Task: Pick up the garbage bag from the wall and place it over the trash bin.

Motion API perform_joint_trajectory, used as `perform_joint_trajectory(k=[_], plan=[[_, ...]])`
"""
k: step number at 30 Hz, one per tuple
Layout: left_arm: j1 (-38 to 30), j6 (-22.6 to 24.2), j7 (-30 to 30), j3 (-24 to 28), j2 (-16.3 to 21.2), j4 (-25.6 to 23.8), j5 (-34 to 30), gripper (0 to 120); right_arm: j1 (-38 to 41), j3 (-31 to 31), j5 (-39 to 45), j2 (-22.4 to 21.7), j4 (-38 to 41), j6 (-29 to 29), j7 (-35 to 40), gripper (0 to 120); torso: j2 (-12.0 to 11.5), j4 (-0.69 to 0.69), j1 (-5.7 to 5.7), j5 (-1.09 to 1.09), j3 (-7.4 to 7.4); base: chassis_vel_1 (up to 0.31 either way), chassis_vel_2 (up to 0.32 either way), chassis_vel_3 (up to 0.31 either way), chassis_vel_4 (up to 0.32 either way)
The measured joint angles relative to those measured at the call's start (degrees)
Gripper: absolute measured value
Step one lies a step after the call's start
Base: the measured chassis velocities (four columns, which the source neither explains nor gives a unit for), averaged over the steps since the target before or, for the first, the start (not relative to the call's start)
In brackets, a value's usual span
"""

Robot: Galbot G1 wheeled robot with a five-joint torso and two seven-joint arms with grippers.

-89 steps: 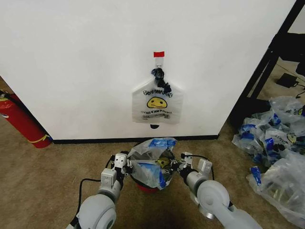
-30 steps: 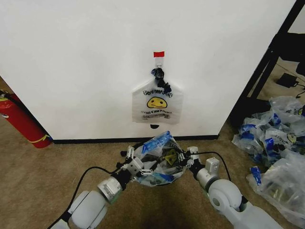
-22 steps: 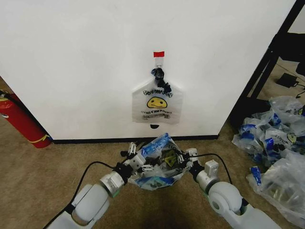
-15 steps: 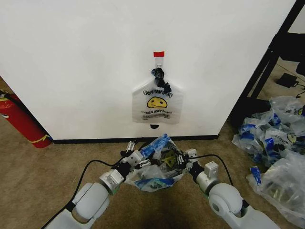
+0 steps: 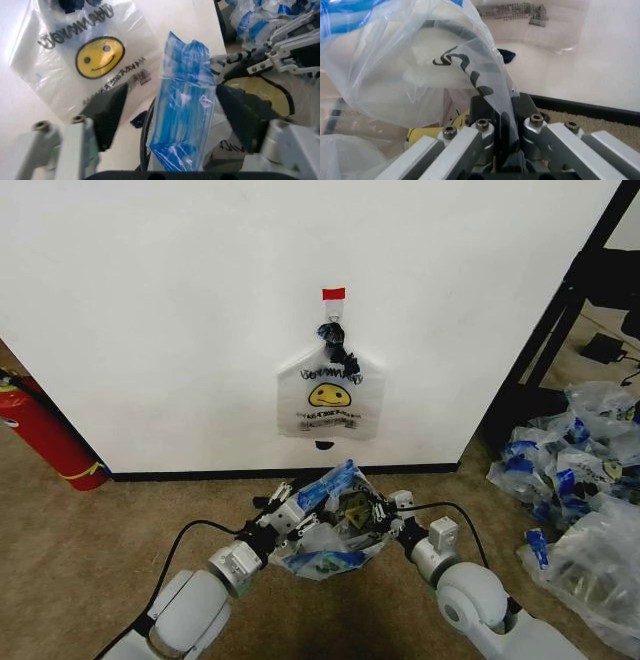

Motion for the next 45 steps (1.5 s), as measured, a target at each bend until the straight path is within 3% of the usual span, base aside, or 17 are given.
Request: perform_joint_trajectory(k=[5,10,13,21,26,31,38,45], plan=[[-0.3,0.1,0.4,0.5,-0.2,0.7,0.2,97,-0.3,0.1,0.1,-0.1,0.2,0.0,0.1,2,0.0,0.0,0.0,0.0,0.0,0.0,0.0,0.0,0.0],[-1.2,0.2,-0.2,1.0,-0.8,2.0,0.8,100,-0.5,0.1,0.1,0.1,0.7,0.0,0.1,2,0.0,0.0,0.0,0.0,0.0,0.0,0.0,0.0,0.0],[-1.7,0.4,-1.1,1.2,-1.0,2.8,1.0,95,-0.5,0.0,0.1,0.1,0.9,0.0,0.0,2,0.0,0.0,0.0,0.0,0.0,0.0,0.0,0.0,0.0],[-2.3,1.2,-2.5,1.2,-0.8,3.4,0.1,65,-0.4,0.0,0.1,0.1,0.8,0.2,-0.1,2,0.0,0.0,0.0,0.0,0.0,0.0,0.0,0.0,0.0],[-1.8,1.5,-2.4,1.2,-0.6,1.7,-0.6,43,-0.2,0.0,-0.1,0.1,0.0,0.3,-0.2,2,0.0,0.0,0.0,0.0,0.0,0.0,0.0,0.0,0.0],[-1.6,1.7,-1.8,1.5,-0.6,0.9,-0.6,30,-0.3,0.1,-0.2,0.1,-0.3,0.4,-0.4,2,0.0,0.0,0.0,0.0,0.0,0.0,0.0,0.0,0.0],[-3.5,1.7,-2.0,1.6,-0.8,3.3,-1.0,3,-0.6,0.4,-0.4,-0.1,0.2,0.9,-2.3,2,0.0,0.0,0.0,0.0,0.0,0.0,0.0,0.0,0.0],[-4.6,1.9,-2.7,0.9,-0.1,3.1,-2.4,0,-1.2,1.3,-3.2,-1.0,-0.7,3.4,-6.8,2,0.0,0.0,0.0,0.0,0.0,0.0,0.0,0.0,0.0]])
